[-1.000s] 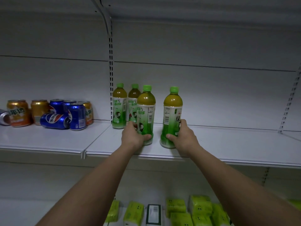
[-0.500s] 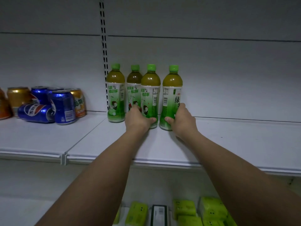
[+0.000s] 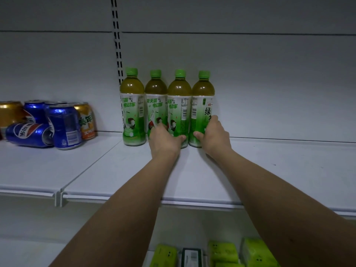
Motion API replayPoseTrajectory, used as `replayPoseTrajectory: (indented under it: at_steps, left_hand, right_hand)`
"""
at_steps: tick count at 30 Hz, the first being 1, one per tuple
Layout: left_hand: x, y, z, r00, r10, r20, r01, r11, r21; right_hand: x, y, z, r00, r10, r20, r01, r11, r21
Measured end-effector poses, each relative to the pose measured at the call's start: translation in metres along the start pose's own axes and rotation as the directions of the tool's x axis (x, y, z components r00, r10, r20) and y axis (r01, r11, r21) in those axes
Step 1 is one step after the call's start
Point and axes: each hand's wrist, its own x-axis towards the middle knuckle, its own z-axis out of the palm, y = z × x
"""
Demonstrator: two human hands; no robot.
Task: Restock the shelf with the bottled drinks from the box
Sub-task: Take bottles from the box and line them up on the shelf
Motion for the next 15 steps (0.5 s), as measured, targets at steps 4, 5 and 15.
replayPoseTrajectory:
  at_steps: [4, 5, 15]
  left_hand:
    - [0.003, -0.003, 0.005, 0.999, 0.049, -0.008, -0.049, 0.998, 0.032]
    - [0.002, -0.003, 0.005, 0.998, 0.059, -0.01, -0.058, 0.998, 0.038]
    - [-0.019, 0.0, -0.012, 0.989, 0.084, 0.118, -0.106, 0.975, 0.195]
  right_hand:
    - [0.003, 0.002, 0.006, 1.0, -0.004, -0.012, 0.005, 0.999, 0.049]
    - [0.003, 0.002, 0.006, 1.0, -0.009, -0.008, 0.009, 0.998, 0.067]
    - [-0.024, 0.008, -0.028, 0.963, 0.095, 0.253, -0.102, 0.995, 0.013]
